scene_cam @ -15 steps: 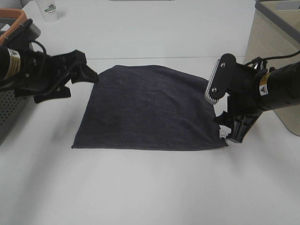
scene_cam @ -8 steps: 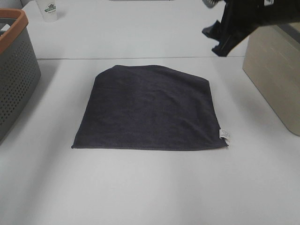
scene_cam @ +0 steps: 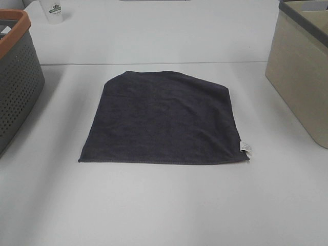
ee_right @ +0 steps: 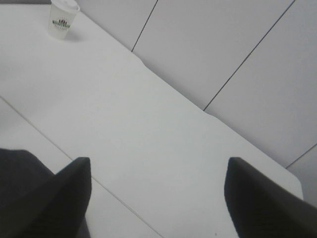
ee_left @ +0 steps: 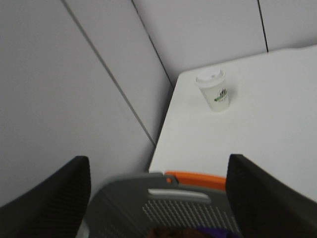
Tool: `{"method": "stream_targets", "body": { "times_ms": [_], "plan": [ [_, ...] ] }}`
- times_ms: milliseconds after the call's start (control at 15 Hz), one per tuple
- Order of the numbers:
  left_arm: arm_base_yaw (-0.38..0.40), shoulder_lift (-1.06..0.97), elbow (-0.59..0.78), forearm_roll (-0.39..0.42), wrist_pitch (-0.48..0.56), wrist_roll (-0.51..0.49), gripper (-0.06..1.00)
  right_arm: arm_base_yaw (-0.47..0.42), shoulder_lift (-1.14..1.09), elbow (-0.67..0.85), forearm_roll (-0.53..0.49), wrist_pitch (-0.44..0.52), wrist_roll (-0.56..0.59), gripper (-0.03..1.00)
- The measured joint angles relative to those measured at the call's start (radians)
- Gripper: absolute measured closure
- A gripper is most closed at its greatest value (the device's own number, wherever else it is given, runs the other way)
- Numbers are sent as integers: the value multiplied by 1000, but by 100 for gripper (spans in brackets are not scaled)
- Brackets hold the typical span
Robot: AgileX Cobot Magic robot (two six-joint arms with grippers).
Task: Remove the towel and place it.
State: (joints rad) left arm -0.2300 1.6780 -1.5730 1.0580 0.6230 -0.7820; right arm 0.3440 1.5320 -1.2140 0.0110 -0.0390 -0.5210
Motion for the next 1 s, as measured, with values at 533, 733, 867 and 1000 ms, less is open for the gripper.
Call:
{"method": "stream_targets", "body": {
  "times_ms": [533,733,867,1000],
  "plan": [
    [259,-3,-213,-1111,383,790,23,-58,89,-458,103,678,318,23],
    [259,-4,-213,-1112,539,795,23,-58,171,-641,-102,1057,449,23],
    [259,-7,-213,-1111,586,794,23,-60,203,-731,-154,1222,473,23],
    [259,-44,-169,-1100,588,782,23,-62,198,-742,-127,1249,494,23]
  ]
}}
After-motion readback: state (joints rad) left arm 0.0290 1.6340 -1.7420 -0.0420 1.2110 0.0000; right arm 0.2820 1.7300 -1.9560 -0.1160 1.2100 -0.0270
